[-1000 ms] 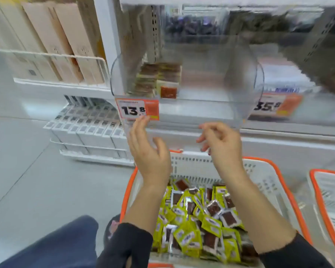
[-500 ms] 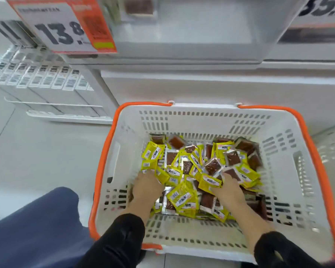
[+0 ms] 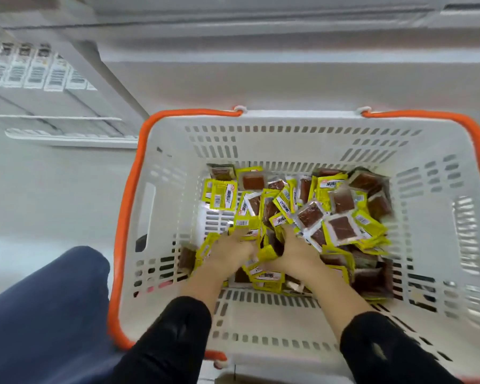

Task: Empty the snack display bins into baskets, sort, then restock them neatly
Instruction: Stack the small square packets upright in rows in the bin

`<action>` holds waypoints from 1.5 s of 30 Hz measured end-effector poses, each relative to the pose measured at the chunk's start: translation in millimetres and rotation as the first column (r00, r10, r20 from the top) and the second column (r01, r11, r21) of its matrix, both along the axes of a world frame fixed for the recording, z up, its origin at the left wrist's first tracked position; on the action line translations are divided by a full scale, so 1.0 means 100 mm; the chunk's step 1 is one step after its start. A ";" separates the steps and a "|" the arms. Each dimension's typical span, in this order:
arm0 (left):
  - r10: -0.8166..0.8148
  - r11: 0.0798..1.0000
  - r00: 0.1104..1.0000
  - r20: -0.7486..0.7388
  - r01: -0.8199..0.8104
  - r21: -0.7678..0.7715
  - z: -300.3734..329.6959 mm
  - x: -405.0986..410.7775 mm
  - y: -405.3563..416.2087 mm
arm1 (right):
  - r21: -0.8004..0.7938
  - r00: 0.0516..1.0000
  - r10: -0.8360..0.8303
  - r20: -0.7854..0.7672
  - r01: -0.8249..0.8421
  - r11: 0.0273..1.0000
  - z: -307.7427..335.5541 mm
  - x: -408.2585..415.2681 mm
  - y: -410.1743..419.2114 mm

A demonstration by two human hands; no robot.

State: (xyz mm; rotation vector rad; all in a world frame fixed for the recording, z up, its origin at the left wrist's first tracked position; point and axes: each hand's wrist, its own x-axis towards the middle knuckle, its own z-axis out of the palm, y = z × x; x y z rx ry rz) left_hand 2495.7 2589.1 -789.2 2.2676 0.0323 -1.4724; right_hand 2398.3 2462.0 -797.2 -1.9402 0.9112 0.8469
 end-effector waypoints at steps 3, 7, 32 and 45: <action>0.082 0.996 0.997 0.015 -0.081 -0.047 0.05 0.13 -0.02 | 0.280 0.947 -0.321 0.003 0.307 0.910 0.17 0.02 -0.08; -0.105 0.994 0.960 0.258 0.098 0.040 0.03 0.13 -0.04 | 0.261 0.877 -0.478 0.048 0.451 0.853 0.18 0.03 -0.09; -0.357 0.932 0.934 -0.033 0.358 0.051 0.06 0.30 0.02 | 0.134 0.995 0.033 -0.092 -0.020 0.991 0.02 -0.02 -0.05; -0.405 0.913 0.911 -0.075 0.407 0.020 0.14 0.12 0.24 | 0.065 0.964 0.231 -0.132 -0.224 0.972 0.10 -0.23 -0.01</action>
